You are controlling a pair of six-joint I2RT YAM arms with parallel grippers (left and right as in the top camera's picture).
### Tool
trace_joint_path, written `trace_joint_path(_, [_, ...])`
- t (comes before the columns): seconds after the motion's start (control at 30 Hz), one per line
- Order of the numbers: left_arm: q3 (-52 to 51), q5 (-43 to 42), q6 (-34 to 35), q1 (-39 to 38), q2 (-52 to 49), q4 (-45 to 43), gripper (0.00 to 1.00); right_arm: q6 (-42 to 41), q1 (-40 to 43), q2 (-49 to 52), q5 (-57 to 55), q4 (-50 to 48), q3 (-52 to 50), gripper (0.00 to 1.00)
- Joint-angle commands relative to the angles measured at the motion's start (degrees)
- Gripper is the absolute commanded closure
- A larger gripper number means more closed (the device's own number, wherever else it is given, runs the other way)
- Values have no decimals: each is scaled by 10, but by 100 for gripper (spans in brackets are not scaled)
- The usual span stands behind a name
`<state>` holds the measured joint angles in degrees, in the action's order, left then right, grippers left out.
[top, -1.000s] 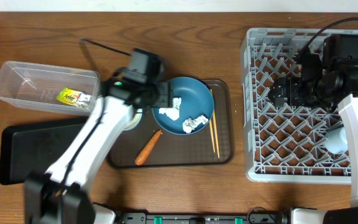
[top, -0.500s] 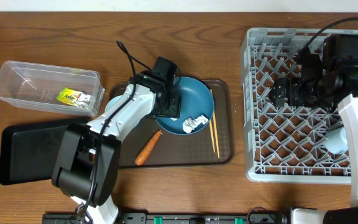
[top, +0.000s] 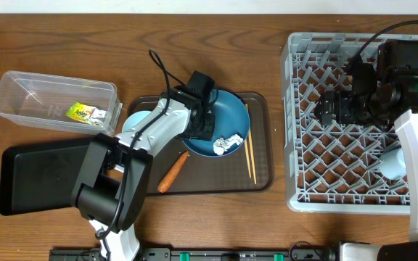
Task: Sort waste into correct bins and load items into the dishwasher rack
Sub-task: 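Grasp the white tissue on the blue plate with the left gripper, then carry the tissue left and drop it into the clear bin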
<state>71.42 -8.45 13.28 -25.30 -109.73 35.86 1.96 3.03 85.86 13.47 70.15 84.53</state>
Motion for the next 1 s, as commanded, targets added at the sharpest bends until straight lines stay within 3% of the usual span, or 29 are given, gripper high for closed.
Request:
trace_joint_path(0.0, [3,10,-6,0,8,0,69,7,-4,2,0,1,0,1])
trace_joint_path(0.1, [4,10,-6,0,12,0,81,7,-4,2,0,1,0,1])
trace_joint_path(0.33, [6,10,-6,2,55,11,86,9,-4,2,-2,1,0,1])
trace_joint_path(0.5, [6,47,-6,34,156,29,87,12,-4,2,-2,2,0,1])
trace_joint_path(0.73, [6,107,-8,173,269,22,87,14,-4,2,-2,2,0,1])
trace_joint_path(0.97, [6,106,11,331,246,-6,86,14,-4,2,-2,5,0,1])
